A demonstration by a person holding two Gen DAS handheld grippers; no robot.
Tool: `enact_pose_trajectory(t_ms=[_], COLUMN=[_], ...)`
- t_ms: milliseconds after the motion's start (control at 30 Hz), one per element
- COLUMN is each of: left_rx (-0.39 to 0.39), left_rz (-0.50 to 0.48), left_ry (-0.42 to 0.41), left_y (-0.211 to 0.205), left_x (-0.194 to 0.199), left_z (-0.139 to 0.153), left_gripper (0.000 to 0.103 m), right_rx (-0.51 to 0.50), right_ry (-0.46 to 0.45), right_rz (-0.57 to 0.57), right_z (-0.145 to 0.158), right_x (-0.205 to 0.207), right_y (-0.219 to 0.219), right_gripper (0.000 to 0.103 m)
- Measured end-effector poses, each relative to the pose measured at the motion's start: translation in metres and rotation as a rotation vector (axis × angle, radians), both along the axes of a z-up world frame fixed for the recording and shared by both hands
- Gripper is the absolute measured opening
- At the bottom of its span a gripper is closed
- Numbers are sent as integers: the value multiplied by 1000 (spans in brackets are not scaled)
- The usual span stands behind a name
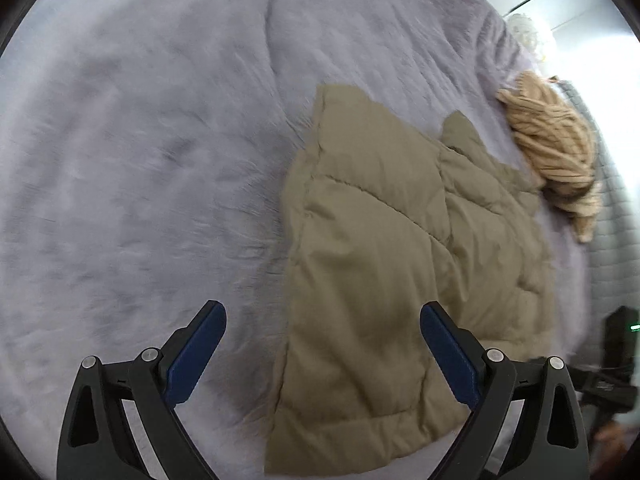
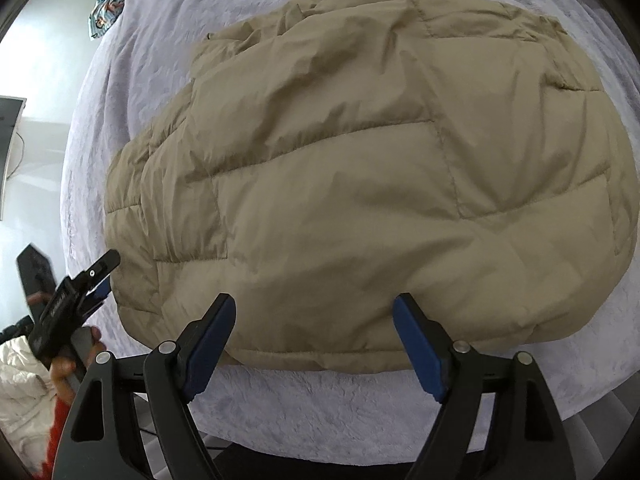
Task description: Fold large clothes
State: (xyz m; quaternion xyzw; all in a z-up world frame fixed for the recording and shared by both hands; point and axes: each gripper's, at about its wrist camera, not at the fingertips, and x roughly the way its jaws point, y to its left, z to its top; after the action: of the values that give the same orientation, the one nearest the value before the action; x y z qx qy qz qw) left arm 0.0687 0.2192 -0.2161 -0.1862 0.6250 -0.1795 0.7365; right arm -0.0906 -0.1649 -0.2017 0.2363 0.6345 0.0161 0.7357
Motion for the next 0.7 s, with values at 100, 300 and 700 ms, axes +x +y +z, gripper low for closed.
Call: enact_pose_trajectory(t_ms=[100,300,700], left_rx=[-99,-220,-274], left_rz=[-49,-156,-244], left_ry=[62,139,76], left_y=[-5,-39,-55], left_x=[13,30,23], left_z=[-24,-55,-25], left_gripper=[98,98,26], right_rx=[-6,-20,-25], right_ry=[6,19,-22], right_rz=[-3,0,-6], right_z=[-1,-3,1], right_x=[-1,-2,5], right_y=[1,4,3], right_gripper=[83,83,83])
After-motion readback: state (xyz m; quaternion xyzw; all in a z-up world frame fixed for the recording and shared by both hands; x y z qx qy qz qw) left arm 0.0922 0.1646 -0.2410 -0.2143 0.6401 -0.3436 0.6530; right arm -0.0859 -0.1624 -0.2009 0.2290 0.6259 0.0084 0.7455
